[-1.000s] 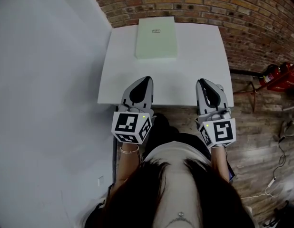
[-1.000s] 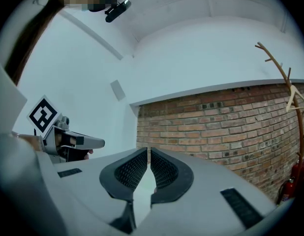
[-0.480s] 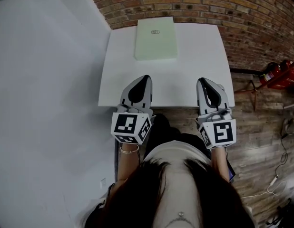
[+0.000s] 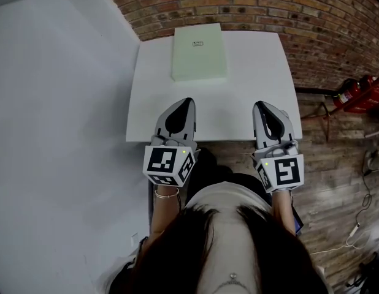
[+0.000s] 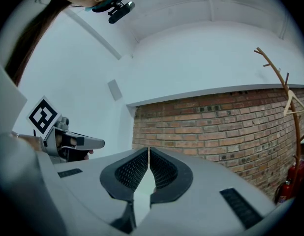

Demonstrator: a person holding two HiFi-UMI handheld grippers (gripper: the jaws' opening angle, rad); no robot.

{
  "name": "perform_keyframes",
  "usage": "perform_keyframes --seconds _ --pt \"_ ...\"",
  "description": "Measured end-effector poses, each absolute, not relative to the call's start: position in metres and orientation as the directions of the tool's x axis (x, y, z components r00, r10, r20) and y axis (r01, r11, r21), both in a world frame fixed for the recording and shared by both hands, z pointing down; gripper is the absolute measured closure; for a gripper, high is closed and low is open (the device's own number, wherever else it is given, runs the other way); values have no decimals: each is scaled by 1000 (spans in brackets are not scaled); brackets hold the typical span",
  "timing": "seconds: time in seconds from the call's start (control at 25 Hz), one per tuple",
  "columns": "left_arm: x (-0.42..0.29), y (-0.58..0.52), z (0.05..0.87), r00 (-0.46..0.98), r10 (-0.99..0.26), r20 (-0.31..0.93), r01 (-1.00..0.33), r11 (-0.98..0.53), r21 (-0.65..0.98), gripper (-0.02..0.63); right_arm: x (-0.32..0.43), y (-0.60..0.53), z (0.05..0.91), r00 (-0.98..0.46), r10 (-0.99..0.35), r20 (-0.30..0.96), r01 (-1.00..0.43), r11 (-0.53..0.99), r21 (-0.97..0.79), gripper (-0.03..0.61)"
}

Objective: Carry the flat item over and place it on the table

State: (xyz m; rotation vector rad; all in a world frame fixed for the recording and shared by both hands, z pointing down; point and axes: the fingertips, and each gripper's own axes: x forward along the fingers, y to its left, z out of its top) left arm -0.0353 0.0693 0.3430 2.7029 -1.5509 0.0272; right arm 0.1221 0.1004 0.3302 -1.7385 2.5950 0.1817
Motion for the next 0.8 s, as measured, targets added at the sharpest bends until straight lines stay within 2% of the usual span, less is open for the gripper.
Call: perform_keyframes --seconds 0.8 --pt "-24 65 353 519 -854 39 -855 -519 6 603 139 89 341 -331 -943 -48 -942 327 79 532"
